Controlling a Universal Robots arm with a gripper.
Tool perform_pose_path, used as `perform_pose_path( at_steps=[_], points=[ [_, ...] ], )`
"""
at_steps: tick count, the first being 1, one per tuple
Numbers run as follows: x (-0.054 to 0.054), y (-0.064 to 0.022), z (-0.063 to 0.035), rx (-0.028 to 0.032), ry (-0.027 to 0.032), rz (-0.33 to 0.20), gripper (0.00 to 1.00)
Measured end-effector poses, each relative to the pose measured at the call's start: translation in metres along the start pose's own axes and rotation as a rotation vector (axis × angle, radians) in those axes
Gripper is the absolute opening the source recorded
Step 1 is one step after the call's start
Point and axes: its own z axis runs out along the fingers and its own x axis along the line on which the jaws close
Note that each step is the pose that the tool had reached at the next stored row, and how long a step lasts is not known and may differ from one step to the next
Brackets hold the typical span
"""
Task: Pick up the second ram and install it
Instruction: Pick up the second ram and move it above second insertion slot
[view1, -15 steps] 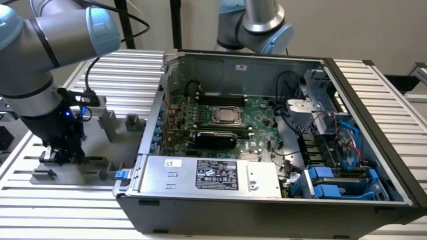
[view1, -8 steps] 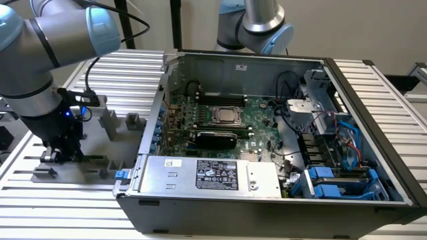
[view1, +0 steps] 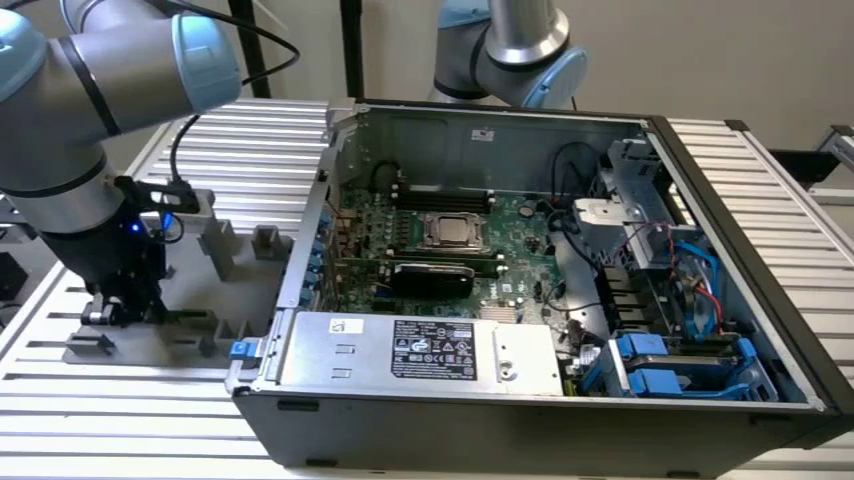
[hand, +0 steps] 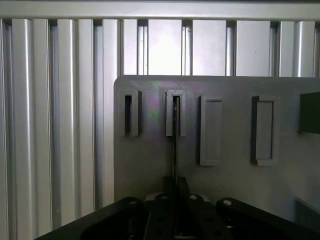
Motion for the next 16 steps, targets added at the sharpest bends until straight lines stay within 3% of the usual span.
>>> perform_pose_path(
  at_steps=[16],
  points=[
    [0.0055,0.0,0.0,0.0,0.0,0.001,0.0]
  ],
)
